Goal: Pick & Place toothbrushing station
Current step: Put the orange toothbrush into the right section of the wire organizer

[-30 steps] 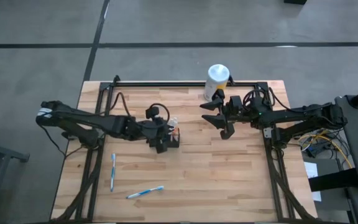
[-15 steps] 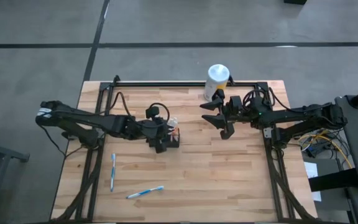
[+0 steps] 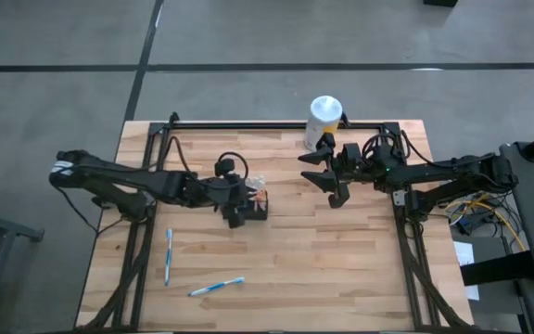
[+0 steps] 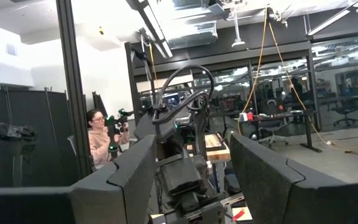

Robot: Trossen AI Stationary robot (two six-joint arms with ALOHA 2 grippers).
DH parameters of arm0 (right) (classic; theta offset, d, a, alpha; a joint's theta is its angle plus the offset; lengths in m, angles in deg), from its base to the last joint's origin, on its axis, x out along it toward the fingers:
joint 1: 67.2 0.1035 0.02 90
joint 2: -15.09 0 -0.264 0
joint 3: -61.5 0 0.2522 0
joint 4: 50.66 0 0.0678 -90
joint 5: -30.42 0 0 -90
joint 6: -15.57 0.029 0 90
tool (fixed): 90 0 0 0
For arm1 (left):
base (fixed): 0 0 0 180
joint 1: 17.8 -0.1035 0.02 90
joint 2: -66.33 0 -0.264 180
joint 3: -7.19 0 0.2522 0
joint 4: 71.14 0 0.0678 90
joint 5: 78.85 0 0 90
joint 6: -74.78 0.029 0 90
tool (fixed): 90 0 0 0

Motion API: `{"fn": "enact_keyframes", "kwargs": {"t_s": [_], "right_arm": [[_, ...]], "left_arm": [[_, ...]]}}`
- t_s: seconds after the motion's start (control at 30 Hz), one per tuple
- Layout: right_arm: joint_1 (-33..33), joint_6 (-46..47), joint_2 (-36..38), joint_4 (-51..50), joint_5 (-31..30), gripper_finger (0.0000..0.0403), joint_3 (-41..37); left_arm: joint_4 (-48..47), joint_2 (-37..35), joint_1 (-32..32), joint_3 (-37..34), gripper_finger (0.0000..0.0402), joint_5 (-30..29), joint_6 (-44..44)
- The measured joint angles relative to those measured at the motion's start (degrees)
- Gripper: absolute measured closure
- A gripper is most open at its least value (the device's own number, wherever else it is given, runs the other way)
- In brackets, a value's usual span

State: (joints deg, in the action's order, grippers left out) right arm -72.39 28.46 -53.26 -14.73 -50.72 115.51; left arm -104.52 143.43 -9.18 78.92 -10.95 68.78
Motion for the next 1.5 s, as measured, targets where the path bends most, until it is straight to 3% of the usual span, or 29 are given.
{"fn": "enact_keyframes", "kwargs": {"t_s": [0.17, 0.4, 0.63, 0.83, 1.07, 1.5], "right_arm": [[0.00, -0.02, 0.00, 0.00, 0.00, 0.0199, 0.00], [0.00, -0.04, 0.00, 0.00, 0.00, 0.0199, 0.00], [0.02, -0.02, 0.00, 0.00, 0.00, 0.0199, 0.00], [0.00, -0.08, 0.02, -0.02, 0.00, 0.0199, 0.00], [0.00, -0.87, 0.00, -0.02, 0.00, 0.0199, 0.00], [-0.02, -1.14, 0.00, -0.04, 0.00, 0.0199, -0.07]], "left_arm": [[1.82, 0.02, 0.00, -1.52, 0.0362, 0.03, -1.42], [10.75, 0.02, -0.03, -2.10, 0.0362, 0.01, 3.41], [11.15, 0.01, -0.42, -2.11, 0.0362, 0.14, 3.99], [7.90, -0.02, -0.44, 1.45, 0.0362, 1.85, 3.84], [-3.69, -0.07, -1.57, 8.65, 0.0362, 2.04, -1.21], [-3.37, 2.52, -2.01, 9.12, 0.0362, 3.31, -0.36]]}}
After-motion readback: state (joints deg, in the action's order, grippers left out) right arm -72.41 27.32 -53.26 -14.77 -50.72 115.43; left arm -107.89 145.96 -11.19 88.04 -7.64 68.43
